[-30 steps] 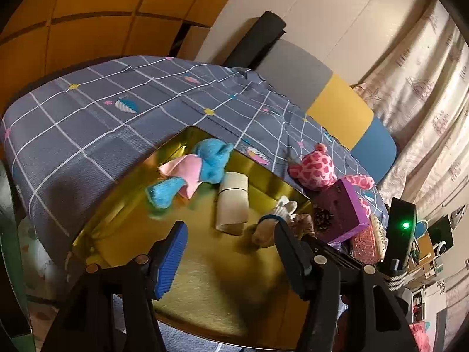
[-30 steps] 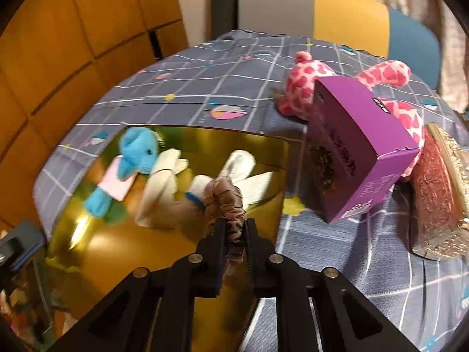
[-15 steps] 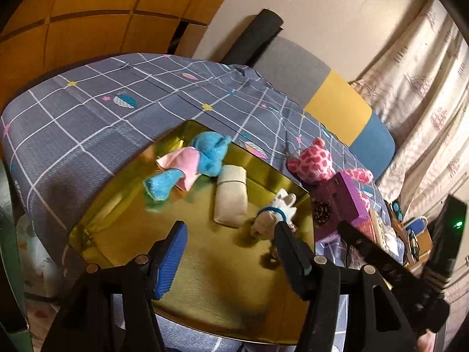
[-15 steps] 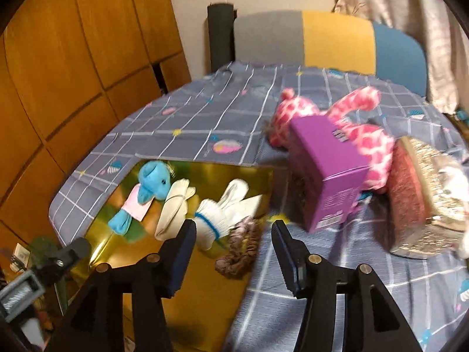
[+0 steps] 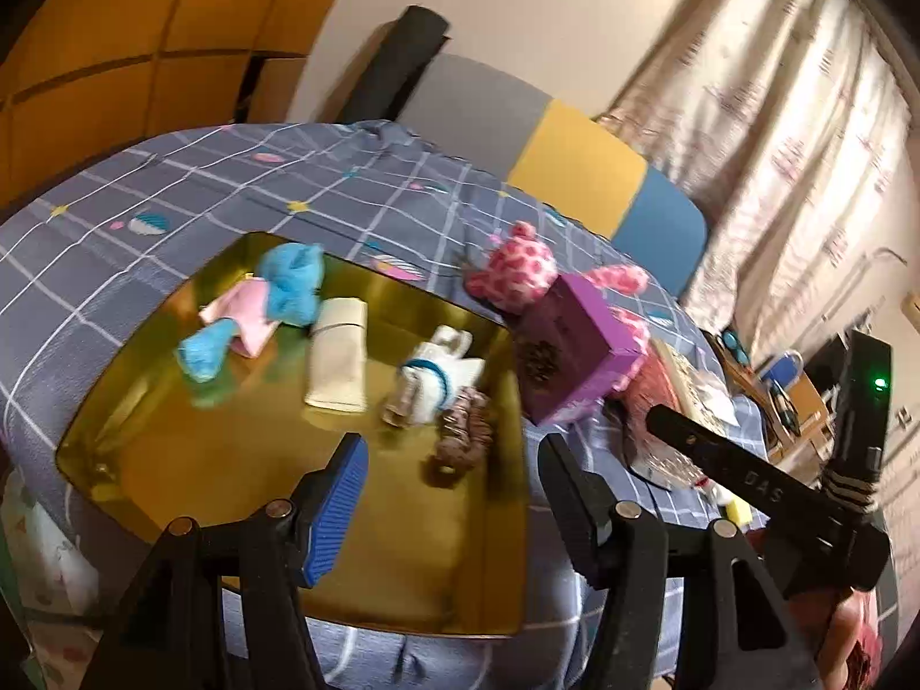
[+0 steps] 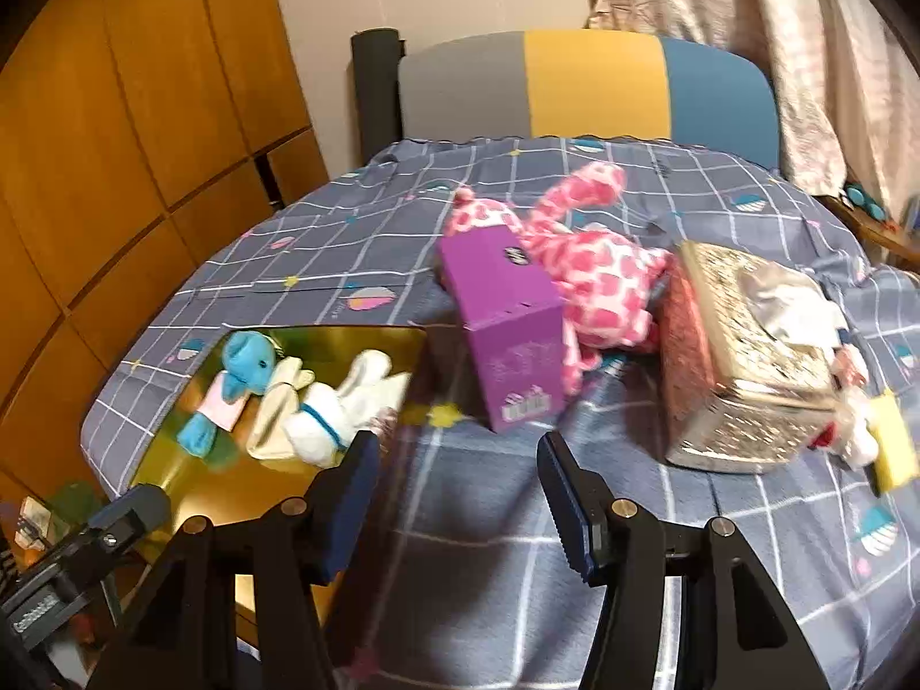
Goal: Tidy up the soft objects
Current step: 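Move both tools back toward the yellow sponge in the pile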
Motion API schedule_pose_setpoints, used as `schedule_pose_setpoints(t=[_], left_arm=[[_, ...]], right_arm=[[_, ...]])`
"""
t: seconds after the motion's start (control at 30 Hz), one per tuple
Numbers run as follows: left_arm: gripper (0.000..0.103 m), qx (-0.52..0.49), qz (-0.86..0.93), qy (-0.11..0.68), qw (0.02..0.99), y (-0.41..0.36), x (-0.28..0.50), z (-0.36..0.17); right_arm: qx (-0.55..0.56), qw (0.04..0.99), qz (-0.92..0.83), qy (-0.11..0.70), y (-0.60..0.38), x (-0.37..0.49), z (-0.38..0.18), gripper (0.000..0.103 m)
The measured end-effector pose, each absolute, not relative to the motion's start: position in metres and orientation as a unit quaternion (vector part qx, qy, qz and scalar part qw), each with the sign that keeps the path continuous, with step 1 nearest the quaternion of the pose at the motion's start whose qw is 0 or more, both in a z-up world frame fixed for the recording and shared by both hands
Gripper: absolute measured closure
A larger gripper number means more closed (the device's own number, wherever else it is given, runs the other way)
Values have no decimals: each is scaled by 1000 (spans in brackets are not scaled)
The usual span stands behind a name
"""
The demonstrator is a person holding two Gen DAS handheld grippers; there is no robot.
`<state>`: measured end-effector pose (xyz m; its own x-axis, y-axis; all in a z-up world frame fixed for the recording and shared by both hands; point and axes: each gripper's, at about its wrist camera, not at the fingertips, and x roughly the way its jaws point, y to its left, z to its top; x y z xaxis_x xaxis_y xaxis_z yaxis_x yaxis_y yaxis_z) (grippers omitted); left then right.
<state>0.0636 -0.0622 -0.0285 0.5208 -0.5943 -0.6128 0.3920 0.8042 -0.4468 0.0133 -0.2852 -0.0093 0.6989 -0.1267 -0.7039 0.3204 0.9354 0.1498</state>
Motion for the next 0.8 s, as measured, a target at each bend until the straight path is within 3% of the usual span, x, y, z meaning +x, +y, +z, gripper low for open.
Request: schedule_pose_setpoints(t=[0.8], left_arm=[[41, -5, -436, 419, 796, -194, -13, -29]], right_arm=[[191, 834, -311, 415, -499, -135, -69, 42]])
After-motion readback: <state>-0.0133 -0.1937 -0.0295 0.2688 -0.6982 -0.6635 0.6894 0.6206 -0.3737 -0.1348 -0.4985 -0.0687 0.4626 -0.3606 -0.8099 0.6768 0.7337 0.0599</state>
